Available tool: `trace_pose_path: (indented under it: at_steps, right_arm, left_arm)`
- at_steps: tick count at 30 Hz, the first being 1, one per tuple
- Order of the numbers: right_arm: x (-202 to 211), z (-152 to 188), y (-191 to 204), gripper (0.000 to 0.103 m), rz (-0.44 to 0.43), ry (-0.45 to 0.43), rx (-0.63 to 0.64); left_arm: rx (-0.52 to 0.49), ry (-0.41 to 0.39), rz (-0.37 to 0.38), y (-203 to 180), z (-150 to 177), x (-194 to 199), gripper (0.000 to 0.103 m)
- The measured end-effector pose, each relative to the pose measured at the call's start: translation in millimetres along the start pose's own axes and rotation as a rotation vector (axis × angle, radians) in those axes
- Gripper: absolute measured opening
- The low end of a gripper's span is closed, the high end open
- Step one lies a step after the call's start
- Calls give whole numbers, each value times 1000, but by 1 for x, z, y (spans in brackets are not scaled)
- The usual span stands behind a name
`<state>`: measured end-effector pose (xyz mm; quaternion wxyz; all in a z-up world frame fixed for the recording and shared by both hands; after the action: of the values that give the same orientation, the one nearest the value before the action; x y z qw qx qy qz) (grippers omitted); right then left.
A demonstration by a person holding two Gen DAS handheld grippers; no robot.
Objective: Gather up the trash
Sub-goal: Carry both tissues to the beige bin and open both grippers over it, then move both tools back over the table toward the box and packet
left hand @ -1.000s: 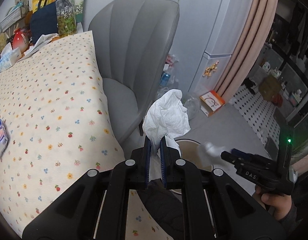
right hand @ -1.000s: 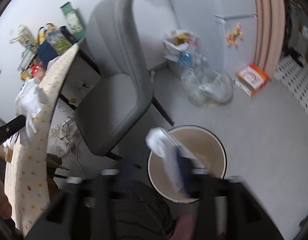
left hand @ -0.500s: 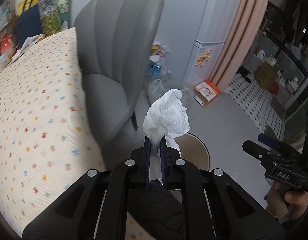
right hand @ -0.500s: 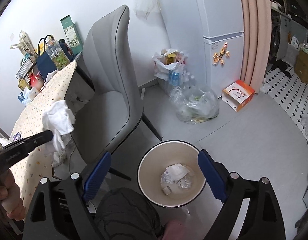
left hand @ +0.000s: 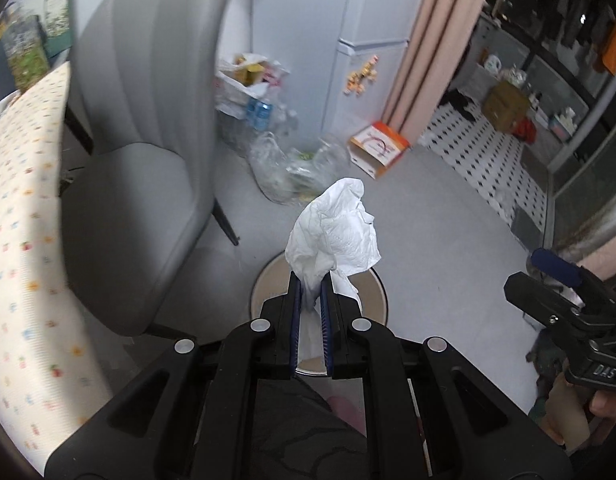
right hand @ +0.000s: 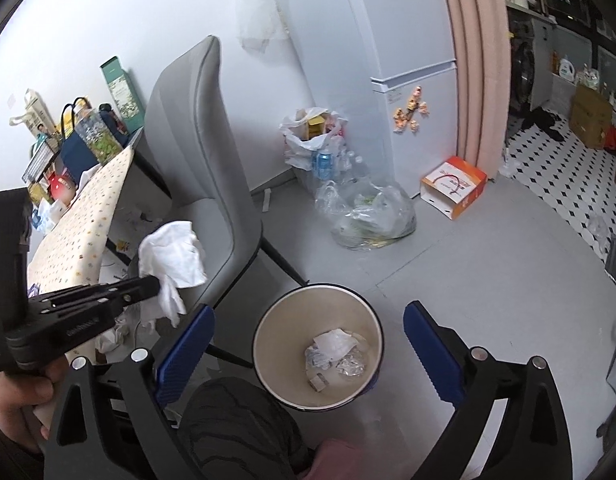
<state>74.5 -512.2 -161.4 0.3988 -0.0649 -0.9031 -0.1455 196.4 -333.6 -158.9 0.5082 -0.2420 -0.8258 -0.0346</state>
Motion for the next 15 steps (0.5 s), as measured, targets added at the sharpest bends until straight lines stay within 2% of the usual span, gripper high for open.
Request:
trace_pose_path:
  at_steps: [7, 8, 10, 11, 12, 15]
  right_arm:
    - [-7, 14, -20, 95, 30, 24, -29]
    - [-9, 16, -23, 95, 32, 28, -32]
    - [-11, 18, -25, 95, 33, 34, -39]
    - [-12, 19, -26, 95, 35, 37, -41]
    - [-12, 20, -27, 95, 36, 39, -41]
    - [-12, 20, -28, 95, 41, 39, -43]
  left_arm:
    - [-33, 112, -11, -25, 11, -41, 10]
    - [-33, 126, -6, -26, 12, -45, 14]
    - [-33, 147, 1, -29, 15, -51, 31]
    - [-31, 149, 2, -30, 16, -53, 50]
    - [-23, 143, 9, -30, 16, -52, 61]
    - [-8, 135, 9, -24, 13, -47, 66]
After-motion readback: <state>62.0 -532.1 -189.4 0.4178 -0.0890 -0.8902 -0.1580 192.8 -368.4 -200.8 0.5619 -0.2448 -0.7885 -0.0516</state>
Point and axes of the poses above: each gripper's, at about its wrist camera, not at the fingertips, and x roughly against the way its jaws point, y to its left, z to its underside, the point moved 3 cm from there along -x, roughly the way its jaws point, and after that the axes turned 9 degrees about x, right-handed, at the moved point
